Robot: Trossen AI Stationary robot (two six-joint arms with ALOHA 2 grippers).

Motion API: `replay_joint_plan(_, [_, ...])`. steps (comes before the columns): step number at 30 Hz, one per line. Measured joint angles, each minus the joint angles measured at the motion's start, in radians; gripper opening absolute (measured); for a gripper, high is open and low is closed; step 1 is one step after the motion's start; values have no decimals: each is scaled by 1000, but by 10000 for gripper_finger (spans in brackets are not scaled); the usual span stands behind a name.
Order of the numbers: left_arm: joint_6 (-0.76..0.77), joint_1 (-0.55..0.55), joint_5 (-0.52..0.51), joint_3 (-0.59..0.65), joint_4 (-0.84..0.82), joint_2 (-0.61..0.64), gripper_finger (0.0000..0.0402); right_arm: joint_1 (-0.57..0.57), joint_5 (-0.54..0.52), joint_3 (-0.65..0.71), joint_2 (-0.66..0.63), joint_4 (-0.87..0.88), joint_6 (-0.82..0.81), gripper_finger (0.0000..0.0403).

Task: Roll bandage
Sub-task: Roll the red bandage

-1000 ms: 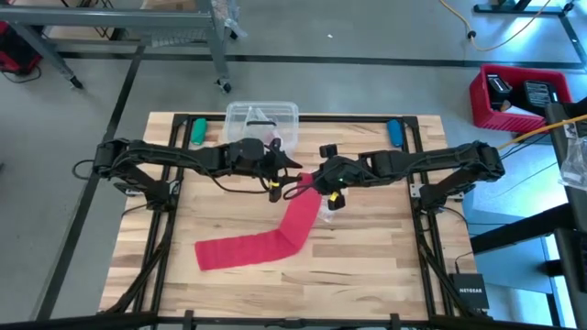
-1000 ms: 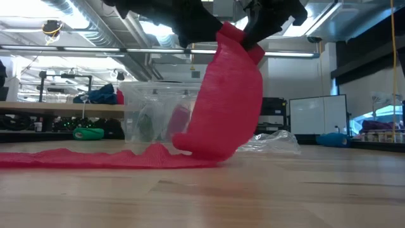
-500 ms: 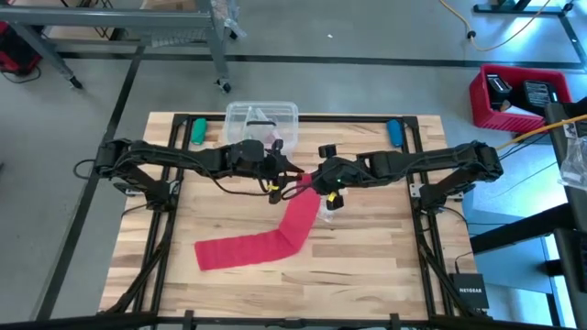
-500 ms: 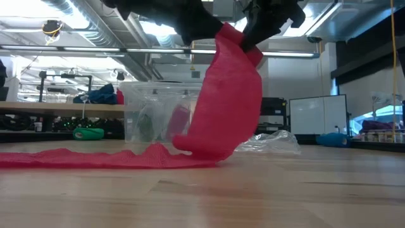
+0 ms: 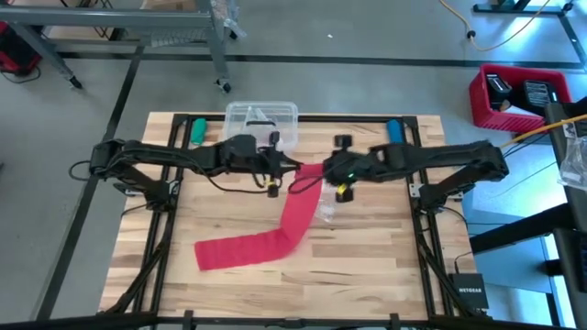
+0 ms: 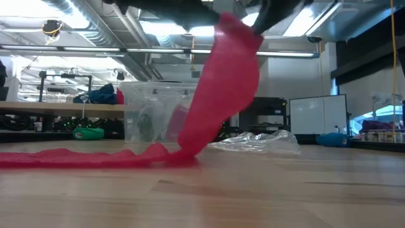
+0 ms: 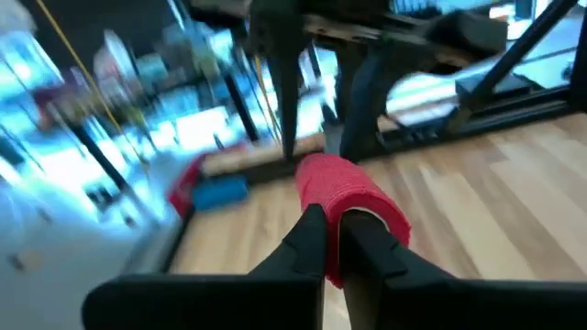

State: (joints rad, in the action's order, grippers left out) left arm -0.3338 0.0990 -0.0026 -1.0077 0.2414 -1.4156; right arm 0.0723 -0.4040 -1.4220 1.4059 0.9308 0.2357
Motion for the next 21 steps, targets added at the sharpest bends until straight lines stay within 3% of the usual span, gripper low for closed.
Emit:
replay_joint_plan(5, [-122, 0, -3, 0, 93, 84, 4, -1, 72, -76, -106, 205, -142, 209])
replay_joint_plan(9, [-182, 7, -7, 0, 250, 118, 7, -11, 148, 37, -272, 116, -157, 221])
replay_joint_plan(12, [-203, 25, -6, -5, 342, 118, 4, -46, 235, 215, -410, -145, -158, 222])
replay_joint_plan(16, [-205, 50, 22, -40, 352, 109, 5, -111, 306, 510, -549, -621, -166, 222])
replay_joint_plan(21, [-219, 58, 43, -82, 339, 109, 6, -167, 409, 771, -541, -1160, -234, 222])
